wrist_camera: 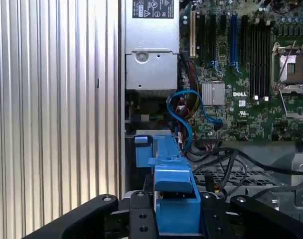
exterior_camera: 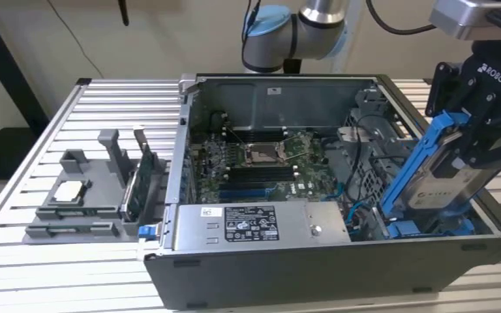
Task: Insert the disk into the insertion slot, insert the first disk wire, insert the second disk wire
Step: 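Insert the disk into the insertion slot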
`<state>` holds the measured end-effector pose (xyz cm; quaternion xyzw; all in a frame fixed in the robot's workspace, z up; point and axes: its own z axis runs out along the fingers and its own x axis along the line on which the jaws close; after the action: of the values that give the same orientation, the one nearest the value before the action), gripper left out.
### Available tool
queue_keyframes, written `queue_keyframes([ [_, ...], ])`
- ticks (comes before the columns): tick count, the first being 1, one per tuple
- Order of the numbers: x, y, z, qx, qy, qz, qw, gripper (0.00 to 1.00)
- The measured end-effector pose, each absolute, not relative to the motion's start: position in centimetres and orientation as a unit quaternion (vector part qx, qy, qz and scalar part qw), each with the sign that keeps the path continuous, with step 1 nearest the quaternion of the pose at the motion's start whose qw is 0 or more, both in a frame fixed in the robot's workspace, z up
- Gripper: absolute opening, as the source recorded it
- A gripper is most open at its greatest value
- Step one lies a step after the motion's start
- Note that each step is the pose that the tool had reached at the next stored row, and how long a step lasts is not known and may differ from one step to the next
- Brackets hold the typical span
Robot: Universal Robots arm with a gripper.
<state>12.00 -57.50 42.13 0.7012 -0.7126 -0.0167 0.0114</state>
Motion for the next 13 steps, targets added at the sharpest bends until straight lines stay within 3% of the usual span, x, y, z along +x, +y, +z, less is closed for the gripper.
queue_keyframes([
  [13,12.2,-57.5,39.9,0.701,-0.712,-0.018,0.01,0.33],
])
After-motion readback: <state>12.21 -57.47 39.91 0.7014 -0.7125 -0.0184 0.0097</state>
